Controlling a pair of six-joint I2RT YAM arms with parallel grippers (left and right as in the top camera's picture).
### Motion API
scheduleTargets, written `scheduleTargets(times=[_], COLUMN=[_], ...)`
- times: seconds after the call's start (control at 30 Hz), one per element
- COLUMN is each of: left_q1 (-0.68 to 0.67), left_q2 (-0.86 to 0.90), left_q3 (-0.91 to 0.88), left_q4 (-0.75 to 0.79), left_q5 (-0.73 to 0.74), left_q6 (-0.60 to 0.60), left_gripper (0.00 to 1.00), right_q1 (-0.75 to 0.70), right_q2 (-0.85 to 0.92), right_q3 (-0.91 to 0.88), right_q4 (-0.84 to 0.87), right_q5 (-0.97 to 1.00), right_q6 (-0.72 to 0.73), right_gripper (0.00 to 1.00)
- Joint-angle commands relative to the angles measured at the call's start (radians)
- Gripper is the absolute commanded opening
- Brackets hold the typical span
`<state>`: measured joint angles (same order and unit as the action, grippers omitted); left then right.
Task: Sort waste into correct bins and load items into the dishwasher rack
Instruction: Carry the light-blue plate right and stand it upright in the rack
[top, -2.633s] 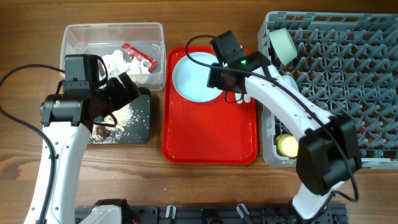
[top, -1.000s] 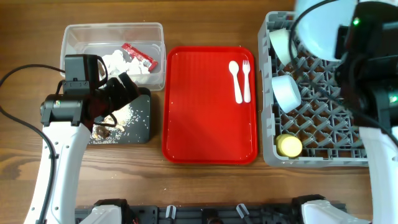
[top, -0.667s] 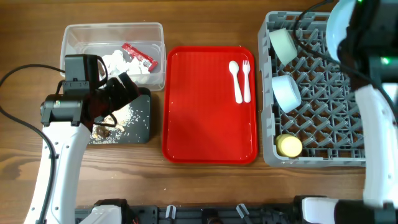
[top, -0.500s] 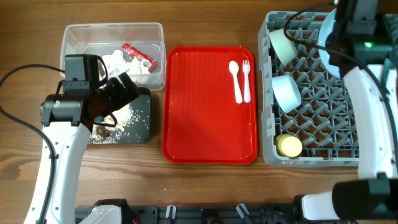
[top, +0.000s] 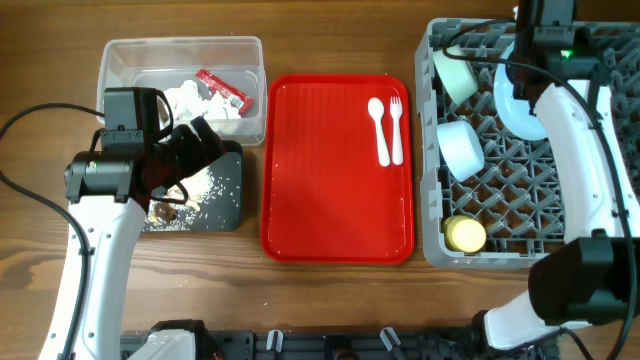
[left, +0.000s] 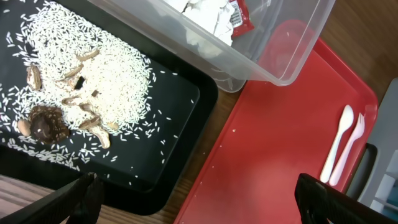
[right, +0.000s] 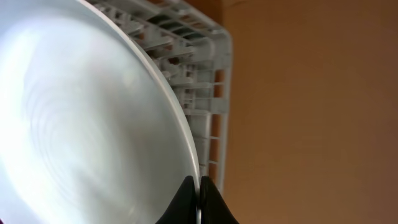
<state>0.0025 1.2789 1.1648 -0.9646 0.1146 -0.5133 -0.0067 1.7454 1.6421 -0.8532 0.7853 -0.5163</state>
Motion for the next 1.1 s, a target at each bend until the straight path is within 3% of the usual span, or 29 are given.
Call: scheduleTargets(times=[0.0,0.27,0.5,0.77,0.83,1.0,1.07], left_q1=[0.006,0.006,0.006,0.006,0.006,0.006,0.006], left_q2=[0.000,0.000,0.000,0.000,0.000,0.000,0.000], left_q3=[0.017,0.017,0.017,0.017,0.017,0.017,0.017], left_q4=[0.002,0.002,0.002,0.002,0.002,0.002,0.002], left_q5=[0.008,0.008,0.008,0.008,0.008,0.008,0.008], left_q6=[0.011,0.011,0.011,0.011,0.011,0.011,0.011], left_gripper=[1.00,1.00,1.00,1.00,1.00,1.00,1.00], right_q1=[-0.001,-0.001,-0.001,0.016,0.031,0.055,0.055], right_q2=[0.036,0.064,0.056,0.058,0.058,0.058,0.057], right_q3=[-0.003,-0.021,-0.020,-0.020,-0.020,-0.020,-0.020], right_q4=[-0.013,-0.015,-0.011,-0.038,-0.037,-0.019,-0.015], right_q5=[-0.054,-0.057,0.178,0.129,0.114,0.076,0.039], right_q6=[0.032,0.085,0.166,0.209,0.209,0.210,0.211], right_gripper=[0.04,0.04,0.04,0.07,0.16,0.82,0.88])
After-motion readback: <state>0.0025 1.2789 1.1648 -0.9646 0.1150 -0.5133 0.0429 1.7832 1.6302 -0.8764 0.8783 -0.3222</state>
